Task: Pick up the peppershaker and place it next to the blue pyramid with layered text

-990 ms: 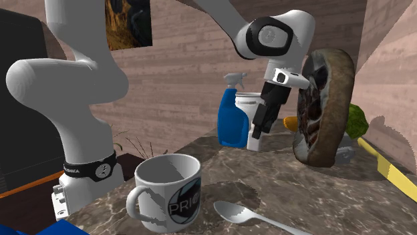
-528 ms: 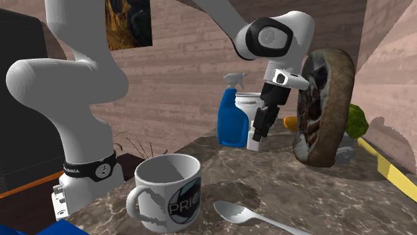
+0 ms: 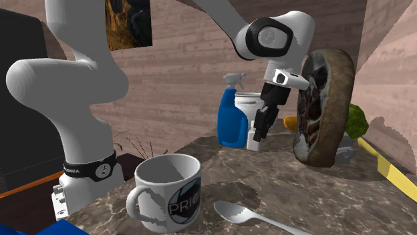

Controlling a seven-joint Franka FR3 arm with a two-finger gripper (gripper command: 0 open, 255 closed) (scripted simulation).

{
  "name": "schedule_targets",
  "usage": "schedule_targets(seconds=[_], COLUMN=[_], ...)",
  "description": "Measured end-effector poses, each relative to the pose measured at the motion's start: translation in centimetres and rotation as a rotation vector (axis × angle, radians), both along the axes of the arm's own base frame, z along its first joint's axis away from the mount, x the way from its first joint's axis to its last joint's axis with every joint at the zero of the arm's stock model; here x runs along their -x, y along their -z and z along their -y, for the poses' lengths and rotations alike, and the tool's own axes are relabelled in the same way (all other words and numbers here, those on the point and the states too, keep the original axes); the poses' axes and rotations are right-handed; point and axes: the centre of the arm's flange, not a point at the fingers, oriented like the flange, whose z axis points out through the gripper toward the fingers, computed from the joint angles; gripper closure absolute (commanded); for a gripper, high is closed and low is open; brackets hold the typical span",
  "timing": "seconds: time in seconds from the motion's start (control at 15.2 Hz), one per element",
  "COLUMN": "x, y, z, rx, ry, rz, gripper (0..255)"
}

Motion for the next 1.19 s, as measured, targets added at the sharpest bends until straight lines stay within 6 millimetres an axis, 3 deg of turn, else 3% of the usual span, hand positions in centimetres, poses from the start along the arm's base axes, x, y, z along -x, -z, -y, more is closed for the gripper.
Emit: schedule_targets(seconds=[0.26, 1.19], x=[0.0, 0.0], y=[-1.0, -8.4], z=[0.0, 0.0], rx=[0.000, 0.000], ry=[0.000, 0.000], rz=[0.000, 0.000], gripper=[255, 255])
